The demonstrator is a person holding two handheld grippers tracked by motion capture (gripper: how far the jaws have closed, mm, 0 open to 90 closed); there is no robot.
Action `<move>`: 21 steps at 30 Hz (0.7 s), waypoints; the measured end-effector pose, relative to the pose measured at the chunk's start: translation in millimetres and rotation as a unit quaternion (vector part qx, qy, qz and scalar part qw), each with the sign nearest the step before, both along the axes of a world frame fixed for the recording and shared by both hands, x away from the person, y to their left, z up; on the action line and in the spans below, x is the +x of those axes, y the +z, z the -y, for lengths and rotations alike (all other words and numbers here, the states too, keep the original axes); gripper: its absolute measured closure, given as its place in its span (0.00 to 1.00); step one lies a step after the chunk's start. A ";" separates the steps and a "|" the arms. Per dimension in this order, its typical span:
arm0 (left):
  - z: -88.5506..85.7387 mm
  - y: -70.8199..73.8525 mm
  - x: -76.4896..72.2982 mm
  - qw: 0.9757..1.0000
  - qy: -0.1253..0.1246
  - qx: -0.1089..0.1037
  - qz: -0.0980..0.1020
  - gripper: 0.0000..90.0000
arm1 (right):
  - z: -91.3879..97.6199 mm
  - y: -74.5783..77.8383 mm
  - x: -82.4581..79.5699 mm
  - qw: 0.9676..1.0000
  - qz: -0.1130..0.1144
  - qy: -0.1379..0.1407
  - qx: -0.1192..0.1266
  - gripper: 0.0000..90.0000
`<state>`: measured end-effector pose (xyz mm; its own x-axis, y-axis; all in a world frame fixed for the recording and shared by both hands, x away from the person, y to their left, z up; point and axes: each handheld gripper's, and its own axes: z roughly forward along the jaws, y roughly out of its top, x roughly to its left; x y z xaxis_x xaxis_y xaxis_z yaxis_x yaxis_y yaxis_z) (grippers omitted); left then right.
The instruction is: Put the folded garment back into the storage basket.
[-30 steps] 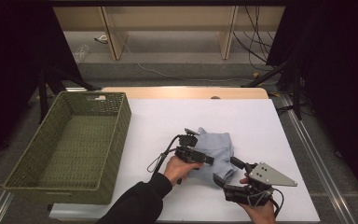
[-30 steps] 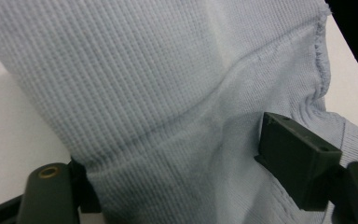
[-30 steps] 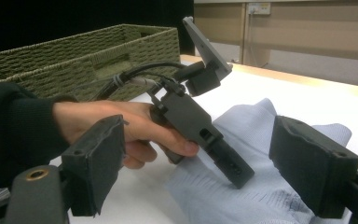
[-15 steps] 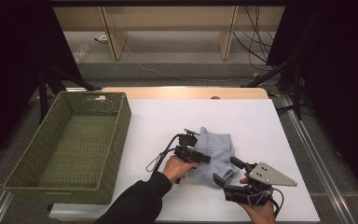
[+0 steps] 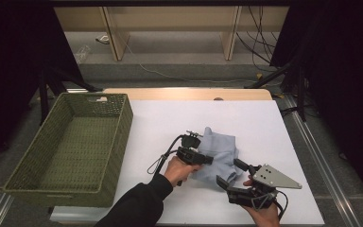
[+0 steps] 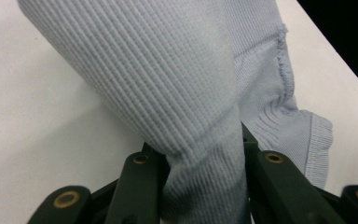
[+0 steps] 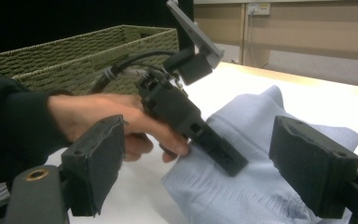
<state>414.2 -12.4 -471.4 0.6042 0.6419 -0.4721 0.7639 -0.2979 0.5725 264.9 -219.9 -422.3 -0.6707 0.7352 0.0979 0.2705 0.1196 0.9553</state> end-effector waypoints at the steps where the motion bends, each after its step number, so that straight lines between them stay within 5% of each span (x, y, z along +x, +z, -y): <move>1: -0.5 1.8 -0.9 1.000 -0.003 -0.001 0.003 0.79 | 0.0 0.0 -0.2 1.000 0.000 0.000 0.000 0.21; 21: -27.6 46.3 -16.2 0.996 -0.028 0.016 0.087 0.79 | 0.0 -0.2 0.0 1.000 0.001 -0.001 0.000 0.21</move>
<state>398.0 15.2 -425.1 0.7107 0.6178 -0.3364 0.6351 -0.3579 0.6845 265.0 -219.9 -422.5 -0.6693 0.7367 0.0966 0.2695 0.1195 0.9556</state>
